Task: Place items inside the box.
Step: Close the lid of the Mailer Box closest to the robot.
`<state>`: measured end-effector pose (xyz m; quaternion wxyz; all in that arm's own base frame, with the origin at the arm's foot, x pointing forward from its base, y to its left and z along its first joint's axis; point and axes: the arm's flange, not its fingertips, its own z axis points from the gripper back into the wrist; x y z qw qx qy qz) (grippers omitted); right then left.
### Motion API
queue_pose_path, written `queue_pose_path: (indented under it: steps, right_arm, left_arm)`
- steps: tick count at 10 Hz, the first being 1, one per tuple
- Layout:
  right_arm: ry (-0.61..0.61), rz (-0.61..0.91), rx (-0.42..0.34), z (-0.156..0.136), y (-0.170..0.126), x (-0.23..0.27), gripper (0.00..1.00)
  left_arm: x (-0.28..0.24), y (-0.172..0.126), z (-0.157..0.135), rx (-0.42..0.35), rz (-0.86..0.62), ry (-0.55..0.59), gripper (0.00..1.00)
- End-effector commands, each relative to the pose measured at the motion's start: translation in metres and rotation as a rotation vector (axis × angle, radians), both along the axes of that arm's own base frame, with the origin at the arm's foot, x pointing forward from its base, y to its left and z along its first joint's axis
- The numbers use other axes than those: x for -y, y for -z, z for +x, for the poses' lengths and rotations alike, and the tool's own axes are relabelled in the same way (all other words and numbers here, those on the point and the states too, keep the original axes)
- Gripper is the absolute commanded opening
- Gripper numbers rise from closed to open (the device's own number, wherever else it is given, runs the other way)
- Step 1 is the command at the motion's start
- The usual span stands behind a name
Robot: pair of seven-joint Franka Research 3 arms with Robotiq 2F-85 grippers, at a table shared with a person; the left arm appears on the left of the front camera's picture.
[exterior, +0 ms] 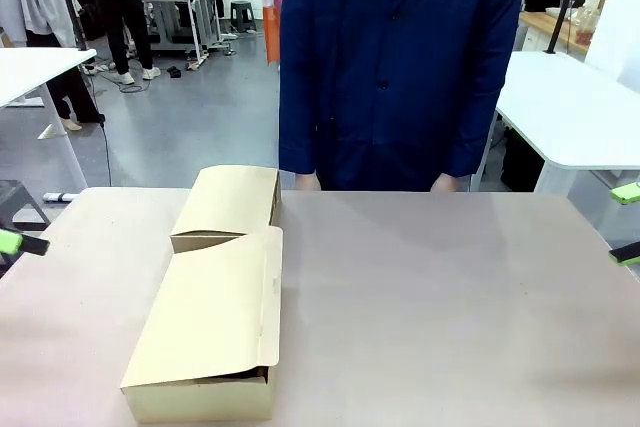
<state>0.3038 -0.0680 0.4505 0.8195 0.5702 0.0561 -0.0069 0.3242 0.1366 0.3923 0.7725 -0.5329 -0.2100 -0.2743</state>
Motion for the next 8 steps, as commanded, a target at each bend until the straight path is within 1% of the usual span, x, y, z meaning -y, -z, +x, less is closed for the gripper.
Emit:
queue_pose_path:
  steps: [1, 2, 8]
  right_arm:
    - [0.007, 0.015, -0.013, 0.0, -0.005, -0.001, 1.0]
    - [0.007, 0.015, -0.013, 0.0, -0.005, -0.001, 1.0]
    - [0.007, 0.015, -0.013, 0.0, -0.005, -0.001, 1.0]
  left_arm:
    - [-0.015, 0.003, 0.046, -0.367, -0.259, -0.35, 1.0]
    - [0.0, 0.0, 0.0, 0.0, 0.0, 0.0, 1.0]
    - [0.0, 0.0, 0.0, 0.0, 0.0, 0.0, 1.0]
